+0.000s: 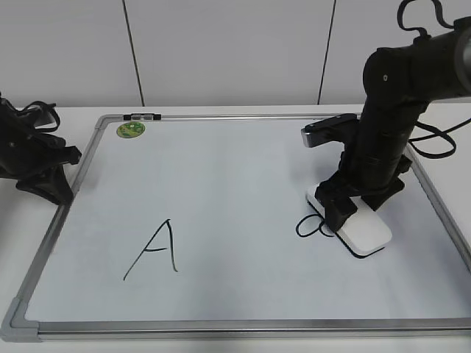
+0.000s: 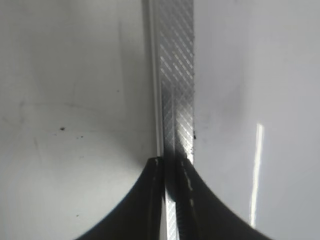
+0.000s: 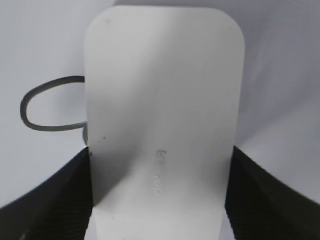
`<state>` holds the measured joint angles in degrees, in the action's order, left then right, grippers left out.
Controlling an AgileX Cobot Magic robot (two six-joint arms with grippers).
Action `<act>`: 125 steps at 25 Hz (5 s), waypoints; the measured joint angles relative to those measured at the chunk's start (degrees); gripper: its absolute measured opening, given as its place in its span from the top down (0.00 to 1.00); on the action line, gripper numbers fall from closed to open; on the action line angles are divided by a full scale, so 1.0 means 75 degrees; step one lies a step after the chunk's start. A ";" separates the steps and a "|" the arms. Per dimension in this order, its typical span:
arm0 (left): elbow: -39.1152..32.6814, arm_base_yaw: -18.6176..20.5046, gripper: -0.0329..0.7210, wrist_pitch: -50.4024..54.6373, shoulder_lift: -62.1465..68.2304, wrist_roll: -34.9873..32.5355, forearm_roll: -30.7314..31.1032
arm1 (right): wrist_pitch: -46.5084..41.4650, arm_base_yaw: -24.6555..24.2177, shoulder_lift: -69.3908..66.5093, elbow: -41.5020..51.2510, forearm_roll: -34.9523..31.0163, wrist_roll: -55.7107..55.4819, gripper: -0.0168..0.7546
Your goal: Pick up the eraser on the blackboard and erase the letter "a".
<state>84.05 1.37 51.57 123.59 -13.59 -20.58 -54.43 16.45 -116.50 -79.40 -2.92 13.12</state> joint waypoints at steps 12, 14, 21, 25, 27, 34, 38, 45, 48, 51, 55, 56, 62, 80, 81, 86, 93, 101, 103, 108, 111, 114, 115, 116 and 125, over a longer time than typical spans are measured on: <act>0.0000 0.0000 0.91 0.0000 0.0000 0.0000 0.0014 | -0.0249 0.1156 -0.0165 -0.0180 0.0390 0.0000 0.28; 0.0000 0.0000 0.91 0.0000 0.0000 0.0000 0.0014 | -0.0282 0.1384 -0.0165 -0.0195 0.0390 0.0014 0.28; 0.0000 0.0000 0.91 0.0000 0.0000 0.0000 0.0041 | -0.0325 0.1618 -0.0179 -0.0195 0.0390 0.0086 0.28; 0.0000 0.0000 0.91 0.0000 0.0000 0.0000 0.0053 | -0.0325 0.1622 -0.0179 -0.0195 0.0463 0.0001 0.28; 0.0000 0.0000 0.91 0.0000 0.0000 0.0000 0.0053 | -0.0341 0.1635 -0.0179 -0.0195 0.0509 -0.0112 0.28; 0.0000 0.0000 0.91 0.0000 0.0000 0.0000 0.0070 | -0.0354 0.1610 -0.0179 -0.0195 0.0664 -0.0355 0.28; 0.0000 0.0000 0.91 -0.0014 0.0000 0.0000 0.0086 | -0.0366 0.1610 -0.0179 -0.0195 0.0826 -0.0626 0.28; 0.0000 0.0000 0.91 -0.0014 0.0000 0.0000 0.0086 | -0.0438 0.1234 -0.0179 -0.0195 0.0678 -0.0782 0.28; 0.0000 0.0000 0.91 -0.0014 0.0000 0.0000 0.0086 | -0.0503 0.0870 -0.0179 -0.0195 0.0641 -0.0782 0.28; 0.0000 0.0000 0.91 -0.0014 0.0000 0.0000 0.0101 | -0.0556 0.0561 -0.0179 -0.0195 0.0614 -0.0792 0.28; 0.0000 0.0000 0.91 -0.0014 0.0000 0.0000 0.0101 | -0.0618 0.0286 -0.0179 -0.0210 0.0609 -0.0792 0.28; 0.0000 0.0000 0.91 -0.0014 0.0000 0.0000 0.0101 | -0.0654 0.0247 -0.0179 -0.0229 0.0609 -0.0792 0.28; 0.0000 0.0000 0.91 -0.0014 0.0000 0.0000 0.0114 | -0.1121 0.0090 -0.0179 -0.0491 0.0963 -0.0799 0.28; 0.0000 0.0000 0.91 -0.0027 0.0000 0.0000 0.0114 | -0.1853 -0.1245 0.1627 -0.0670 0.0390 -0.0918 0.28; 0.0000 0.0000 0.91 -0.0027 0.0000 0.0000 0.0114 | -0.1837 -0.1391 0.1627 -0.0670 0.0390 -0.0918 0.28; 0.0000 0.0000 0.91 -0.0027 0.0000 0.0000 0.0114 | -0.1544 -0.2171 0.1627 -0.0670 0.0141 -0.0945 0.28; 0.0000 0.0000 0.91 -0.0014 0.0000 0.0000 0.0114 | -0.1238 -0.2532 0.1177 -0.0670 -0.0182 -0.0916 0.28; 0.0000 0.0000 0.91 -0.0014 0.0000 0.0000 0.0114 | -0.0983 -0.2532 0.0206 -0.1053 -0.0274 -0.0918 0.28; 0.0000 0.0000 0.91 -0.0014 0.0000 0.0000 0.0114 | -0.0972 -0.2532 -0.0042 -0.1246 -0.0225 -0.0918 0.28; 0.0000 0.0000 0.90 -0.0014 0.0000 0.0000 0.0114 | -0.0967 -0.2532 -0.0491 -0.1723 -0.0207 -0.0918 0.28; 0.0000 0.0000 0.90 -0.0014 0.0000 0.0000 0.0114 | -0.0967 -0.2532 -0.0664 -0.1867 -0.0207 -0.0918 0.28; 0.0000 0.0000 0.90 -0.0014 0.0000 0.0000 0.0116 | -0.0981 -0.2532 -0.0712 -0.1867 -0.0201 -0.0918 0.28; 0.0000 0.0000 0.90 -0.0014 0.0000 0.0000 0.0116 | -0.0981 -0.2532 -0.0712 -0.1867 -0.0189 -0.0918 0.28; 0.0000 0.0000 0.90 -0.0014 0.0000 0.0000 0.0116 | -0.0968 -0.2532 -0.0712 -0.1867 -0.0171 -0.0918 0.28; 0.0000 0.0000 0.90 -0.0014 0.0000 0.0000 0.0131 | -0.1302 -0.2532 -0.0811 -0.1871 -0.0171 -0.0918 0.28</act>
<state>84.05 1.37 51.46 123.59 -13.59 -19.60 -64.19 -2.54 -122.59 -93.43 -4.20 6.23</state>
